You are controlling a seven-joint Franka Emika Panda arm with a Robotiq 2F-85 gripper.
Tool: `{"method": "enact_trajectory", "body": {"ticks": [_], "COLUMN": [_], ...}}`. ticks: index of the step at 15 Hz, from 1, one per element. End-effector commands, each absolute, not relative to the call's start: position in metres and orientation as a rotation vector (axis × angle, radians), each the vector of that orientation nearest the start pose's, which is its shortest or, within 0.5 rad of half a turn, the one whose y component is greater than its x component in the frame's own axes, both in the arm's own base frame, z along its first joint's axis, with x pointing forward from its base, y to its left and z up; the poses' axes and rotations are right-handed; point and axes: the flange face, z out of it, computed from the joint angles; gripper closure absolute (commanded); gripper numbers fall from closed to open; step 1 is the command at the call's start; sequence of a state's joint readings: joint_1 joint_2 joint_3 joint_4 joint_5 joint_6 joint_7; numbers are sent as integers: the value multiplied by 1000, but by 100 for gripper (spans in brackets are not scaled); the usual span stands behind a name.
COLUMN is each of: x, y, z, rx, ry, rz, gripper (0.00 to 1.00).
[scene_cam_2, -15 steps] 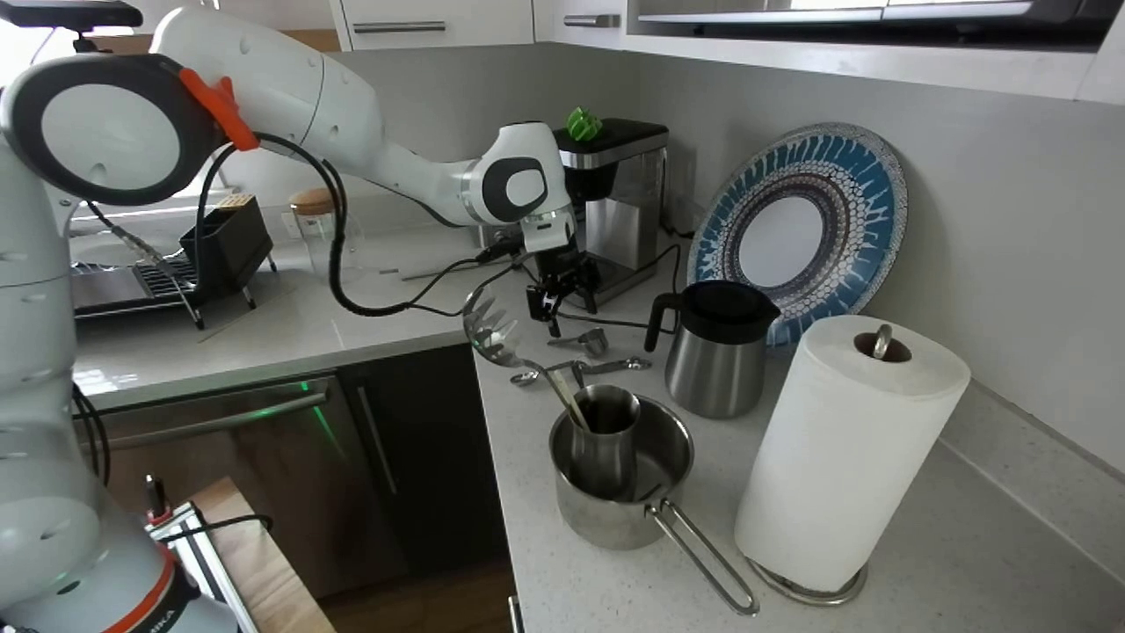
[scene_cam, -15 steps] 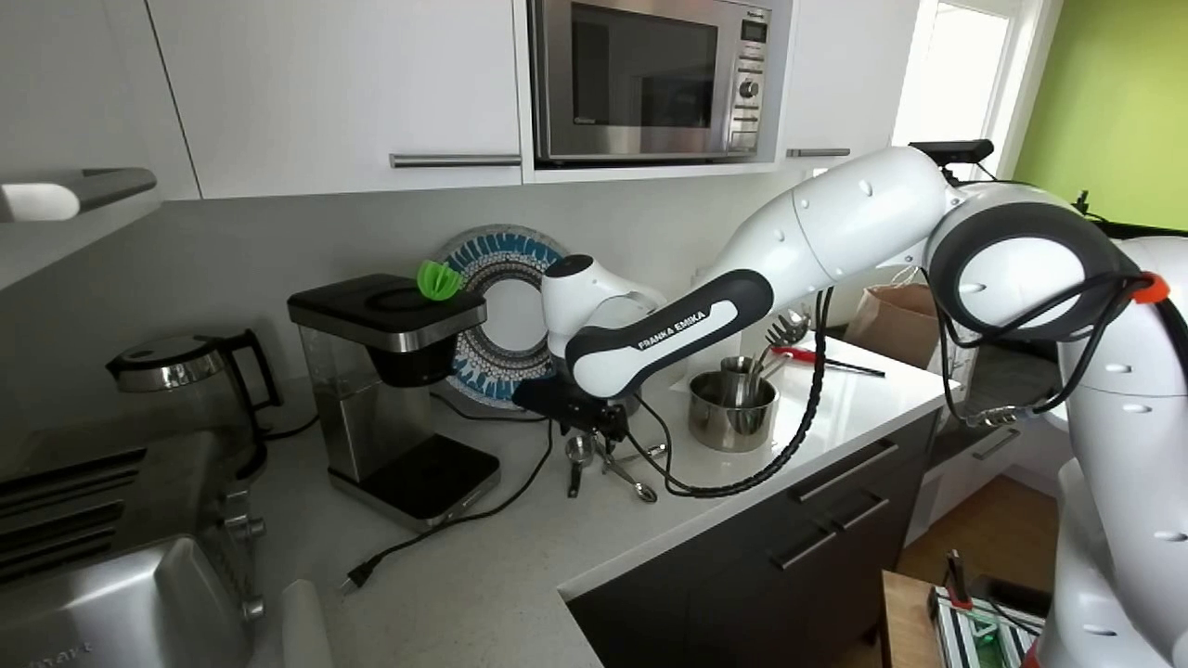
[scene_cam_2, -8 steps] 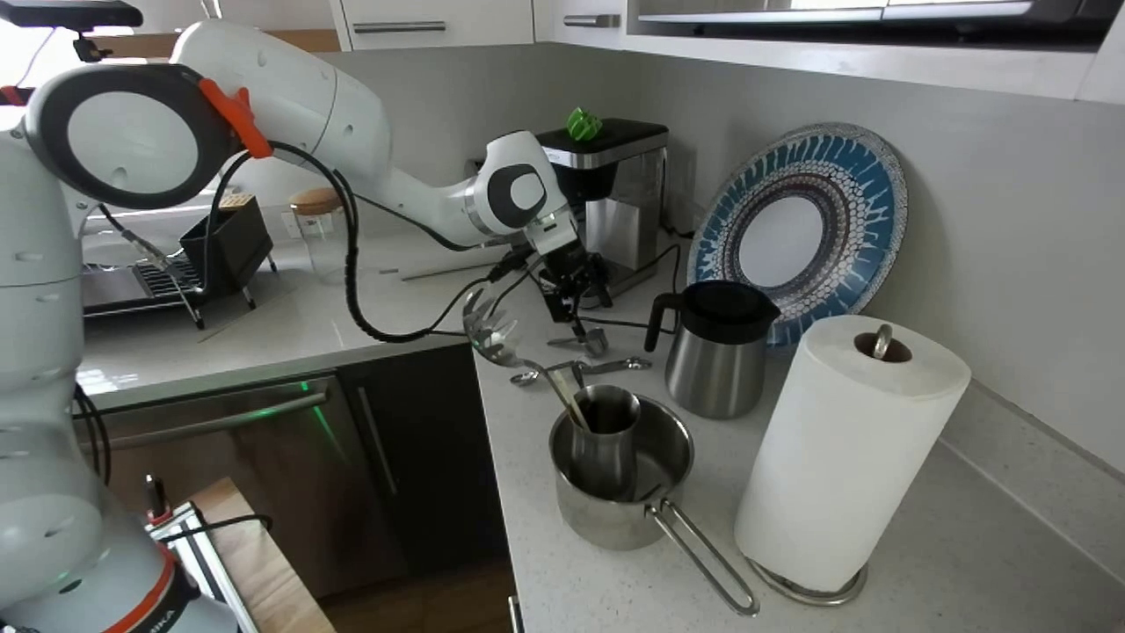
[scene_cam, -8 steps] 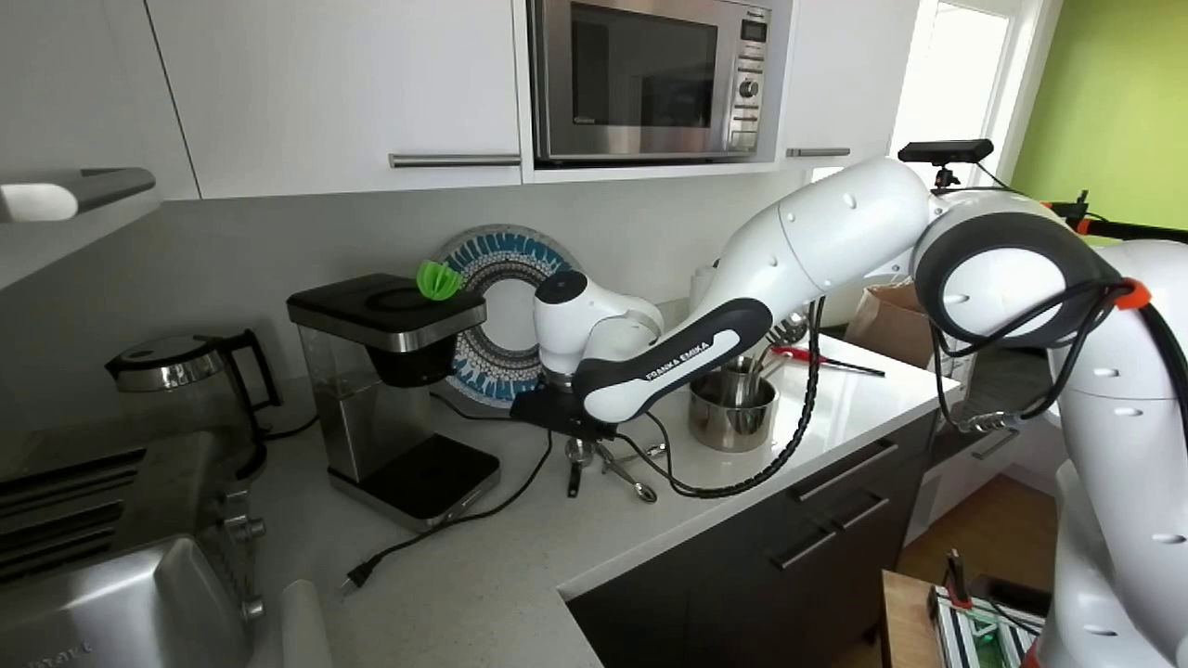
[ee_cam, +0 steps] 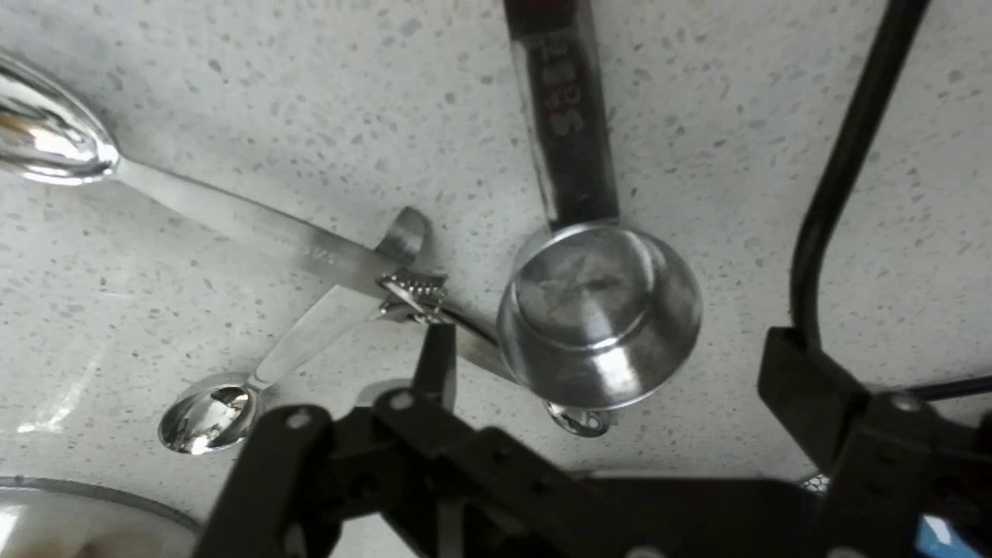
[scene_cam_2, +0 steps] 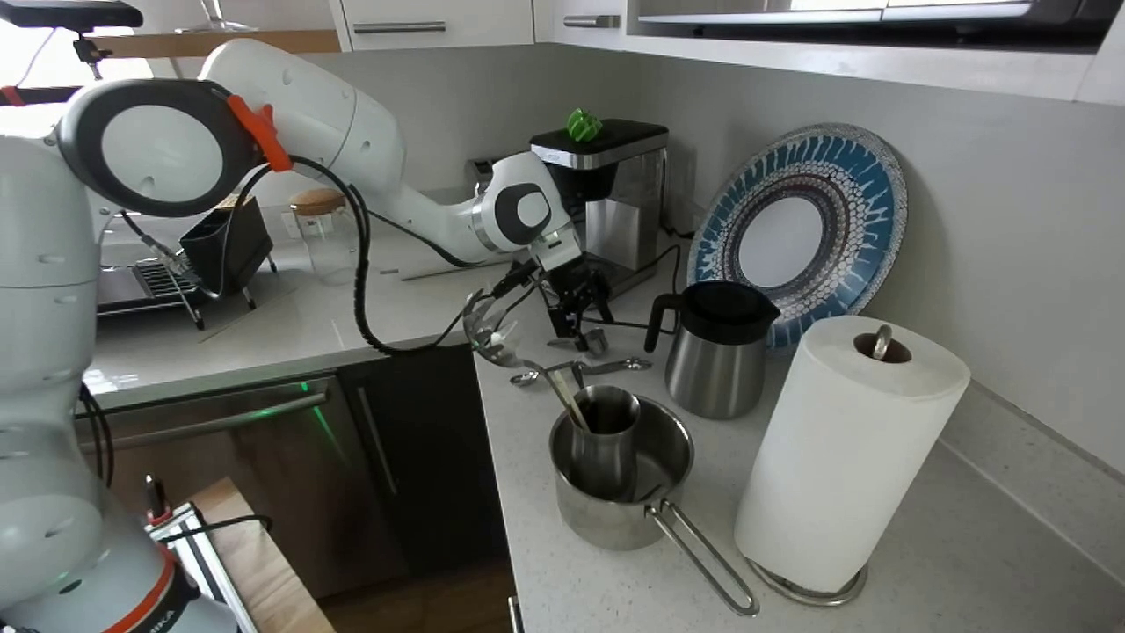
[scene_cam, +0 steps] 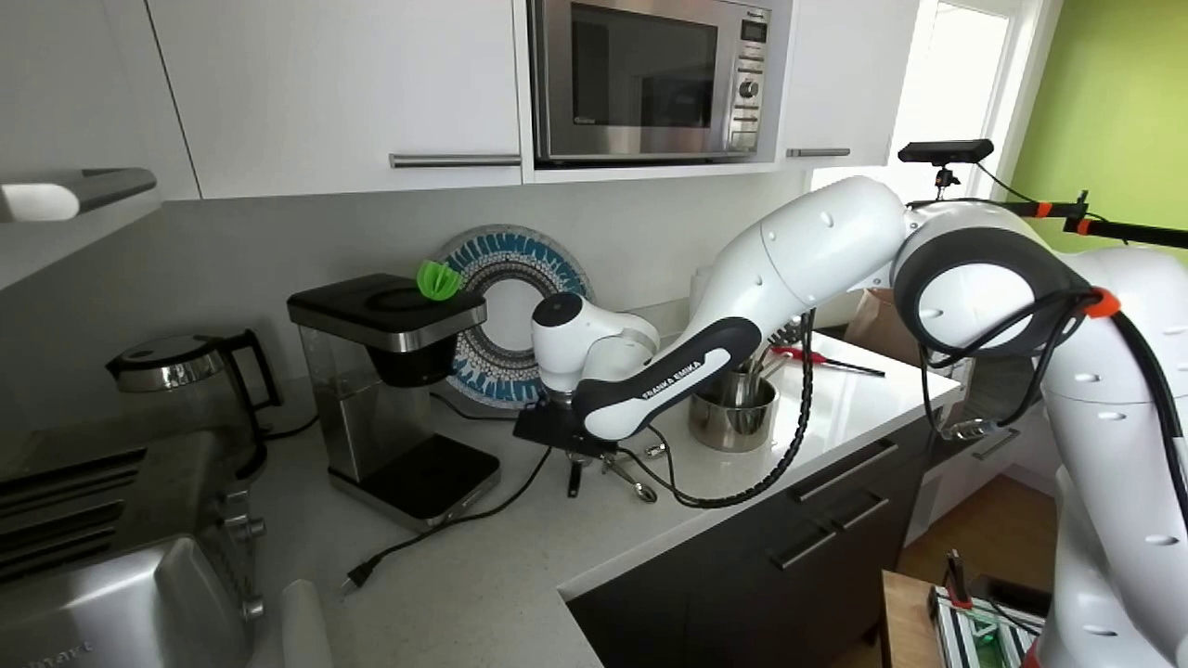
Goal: Pick up the silver measuring spoon and put it on top of the kettle
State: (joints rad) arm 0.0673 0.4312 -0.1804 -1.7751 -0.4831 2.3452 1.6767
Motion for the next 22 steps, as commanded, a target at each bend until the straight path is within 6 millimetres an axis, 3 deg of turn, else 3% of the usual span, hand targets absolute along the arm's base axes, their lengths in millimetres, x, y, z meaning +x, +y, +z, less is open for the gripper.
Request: {"method": "enact_trajectory", "body": {"ticks": [1, 2, 3, 8, 14, 22], "x": [668, 669, 669, 666, 640, 594], "y": [-71, -72, -72, -73, -91, -153], "z": [330, 329, 327, 332, 378, 452], "rx": [-2486, -2485, -2484, -2472, -2372, -1887], "ry": [2178, 2180, 2183, 2197, 2199, 2354], "rz": [-660, -655, -649, -649, -728, -676], "gripper": [0, 25, 25, 65, 67, 67]}}
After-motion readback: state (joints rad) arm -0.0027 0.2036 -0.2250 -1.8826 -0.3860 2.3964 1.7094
